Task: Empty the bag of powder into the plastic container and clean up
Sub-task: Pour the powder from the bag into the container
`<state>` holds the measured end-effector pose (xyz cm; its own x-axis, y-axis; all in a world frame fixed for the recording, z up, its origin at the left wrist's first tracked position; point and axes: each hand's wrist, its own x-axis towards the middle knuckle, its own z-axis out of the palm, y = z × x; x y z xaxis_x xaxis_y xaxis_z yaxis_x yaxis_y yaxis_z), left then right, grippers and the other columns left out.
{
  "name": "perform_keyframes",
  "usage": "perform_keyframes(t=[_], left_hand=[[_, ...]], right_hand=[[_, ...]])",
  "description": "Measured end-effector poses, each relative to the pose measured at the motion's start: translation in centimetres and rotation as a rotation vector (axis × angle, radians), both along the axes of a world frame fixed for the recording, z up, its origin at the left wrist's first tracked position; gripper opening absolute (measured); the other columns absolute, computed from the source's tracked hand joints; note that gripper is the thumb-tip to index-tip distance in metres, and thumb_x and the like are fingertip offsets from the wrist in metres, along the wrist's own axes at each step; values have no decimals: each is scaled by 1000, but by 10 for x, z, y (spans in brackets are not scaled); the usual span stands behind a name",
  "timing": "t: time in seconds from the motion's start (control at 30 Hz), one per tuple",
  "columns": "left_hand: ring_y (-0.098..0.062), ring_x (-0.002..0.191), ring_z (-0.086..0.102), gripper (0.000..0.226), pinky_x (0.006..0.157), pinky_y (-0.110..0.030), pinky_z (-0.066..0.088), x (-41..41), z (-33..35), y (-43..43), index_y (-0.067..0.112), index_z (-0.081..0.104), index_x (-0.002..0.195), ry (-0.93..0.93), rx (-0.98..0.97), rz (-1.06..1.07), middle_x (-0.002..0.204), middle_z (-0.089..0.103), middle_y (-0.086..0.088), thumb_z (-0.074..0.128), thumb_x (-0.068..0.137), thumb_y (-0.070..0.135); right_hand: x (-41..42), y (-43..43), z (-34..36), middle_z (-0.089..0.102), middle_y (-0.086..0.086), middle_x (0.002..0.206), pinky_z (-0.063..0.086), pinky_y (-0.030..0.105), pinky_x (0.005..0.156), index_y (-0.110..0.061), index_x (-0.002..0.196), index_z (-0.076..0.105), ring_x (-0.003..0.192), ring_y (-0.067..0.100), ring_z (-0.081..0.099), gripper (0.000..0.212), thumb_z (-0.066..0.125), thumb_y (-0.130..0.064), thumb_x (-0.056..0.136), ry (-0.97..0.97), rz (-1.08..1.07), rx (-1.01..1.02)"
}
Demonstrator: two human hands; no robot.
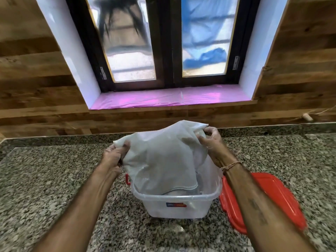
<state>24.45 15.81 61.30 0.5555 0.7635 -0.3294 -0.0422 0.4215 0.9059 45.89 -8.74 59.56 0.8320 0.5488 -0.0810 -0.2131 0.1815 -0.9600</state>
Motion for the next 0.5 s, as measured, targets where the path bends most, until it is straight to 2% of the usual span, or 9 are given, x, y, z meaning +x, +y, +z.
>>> perform_keyframes(t=[0.07, 0.13, 0.2, 0.27, 0.37, 0.5], left_hand=[[-8, 57, 72, 9, 49, -27, 60, 0, 5, -11, 12, 67, 91, -61, 68, 30, 68, 77, 2, 73, 88, 8], [-7, 62, 72, 10, 54, -25, 61, -1, 10, -21, 12, 67, 92, -123, 148, 35, 70, 77, 4, 71, 90, 3], [-6, 65, 72, 15, 58, -24, 61, -2, 14, -29, 14, 66, 92, -160, 204, 38, 73, 77, 5, 69, 90, -1], [-5, 66, 70, 18, 59, -23, 60, -3, 16, -33, 16, 64, 91, -198, 233, 16, 73, 76, 7, 66, 91, -3], [-6, 71, 65, 23, 57, -21, 56, -7, 20, -33, 19, 61, 91, -206, 291, -24, 81, 69, 4, 67, 90, -3], [-5, 70, 58, 29, 54, -18, 50, -10, 24, -31, 20, 60, 86, -203, 418, -46, 79, 62, 4, 67, 89, -7]], right_hand=[[3, -2, 7, 68, 11, 121, 61, 30, 63, -13, 143, 37, 90, 17, 73, 72, 80, -19, 86, 51, -23, 14], [5, -3, 16, 64, 2, 124, 59, 26, 58, -21, 148, 38, 97, 16, 72, 74, 79, -26, 87, 43, 3, -28], [7, -3, 21, 70, 3, 113, 60, 30, 56, -14, 137, 53, 100, 27, 75, 56, 78, -26, 88, 14, 22, -31], [10, -3, 25, 75, 8, 102, 61, 33, 59, -5, 130, 58, 91, 25, 77, 50, 79, -20, 87, 25, 15, 26], [12, -6, 34, 76, 12, 101, 60, 31, 62, -6, 130, 56, 81, 18, 76, 63, 85, -18, 76, 13, 2, 63], [15, -13, 43, 71, 17, 114, 62, 36, 69, -8, 131, 55, 93, 24, 73, 68, 85, -16, 70, -53, 15, 50]])
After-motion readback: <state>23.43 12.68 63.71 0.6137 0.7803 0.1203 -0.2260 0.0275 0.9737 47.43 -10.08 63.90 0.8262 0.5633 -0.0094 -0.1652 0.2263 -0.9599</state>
